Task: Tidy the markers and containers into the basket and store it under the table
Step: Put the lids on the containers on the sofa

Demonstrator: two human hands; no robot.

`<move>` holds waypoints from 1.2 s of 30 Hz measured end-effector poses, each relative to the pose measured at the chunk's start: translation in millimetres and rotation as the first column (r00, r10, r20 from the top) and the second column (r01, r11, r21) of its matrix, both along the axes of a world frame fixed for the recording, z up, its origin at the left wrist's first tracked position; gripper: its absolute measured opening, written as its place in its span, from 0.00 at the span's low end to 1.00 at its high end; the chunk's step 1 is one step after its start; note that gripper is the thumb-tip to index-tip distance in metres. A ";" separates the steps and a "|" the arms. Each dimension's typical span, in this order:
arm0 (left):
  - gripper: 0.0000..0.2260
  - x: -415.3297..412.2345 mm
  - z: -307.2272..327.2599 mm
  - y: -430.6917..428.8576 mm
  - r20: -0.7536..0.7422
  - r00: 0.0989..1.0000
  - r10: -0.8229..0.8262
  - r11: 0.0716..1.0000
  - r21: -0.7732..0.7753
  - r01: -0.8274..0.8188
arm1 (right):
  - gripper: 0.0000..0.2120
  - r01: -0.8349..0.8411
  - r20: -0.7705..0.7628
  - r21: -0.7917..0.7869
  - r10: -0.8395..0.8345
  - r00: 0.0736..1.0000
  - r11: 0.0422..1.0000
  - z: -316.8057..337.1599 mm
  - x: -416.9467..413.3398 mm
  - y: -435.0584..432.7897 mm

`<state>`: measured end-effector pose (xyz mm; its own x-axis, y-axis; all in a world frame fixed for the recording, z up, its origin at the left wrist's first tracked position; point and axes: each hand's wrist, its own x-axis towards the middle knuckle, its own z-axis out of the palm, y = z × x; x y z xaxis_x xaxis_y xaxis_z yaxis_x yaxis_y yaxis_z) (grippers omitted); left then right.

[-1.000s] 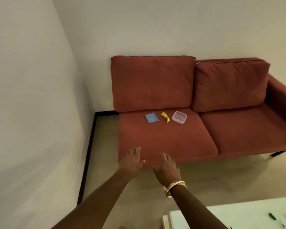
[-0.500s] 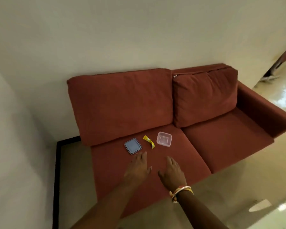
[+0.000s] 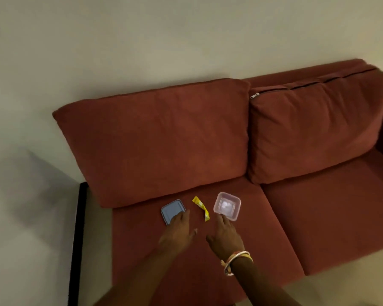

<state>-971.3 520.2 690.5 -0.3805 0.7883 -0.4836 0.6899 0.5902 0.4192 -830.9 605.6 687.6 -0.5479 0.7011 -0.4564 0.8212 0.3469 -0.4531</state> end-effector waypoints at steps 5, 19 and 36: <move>0.30 -12.0 -31.2 49.3 0.101 0.977 0.190 0.980 -0.071 -0.184 | 0.20 -0.164 0.006 -0.050 0.165 0.986 0.985 -40.6 -26.7 67.3; 0.19 -29.5 -229.5 134.0 0.202 0.833 0.516 0.857 -0.128 -0.500 | 0.14 -0.289 0.034 -0.061 0.292 0.956 0.955 -229.2 -87.2 115.2; 0.12 -28.9 -233.0 182.5 0.598 0.202 0.776 0.390 -0.203 -0.898 | 0.05 0.408 -0.014 -0.758 -0.638 0.770 0.509 -220.4 -76.4 155.1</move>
<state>-1000.2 702.7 457.5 -0.5963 0.2519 -0.7622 -0.5548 0.5570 0.6181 -907.3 760.7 467.2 -0.3602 0.4420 -0.8215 0.5514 -0.6094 -0.5697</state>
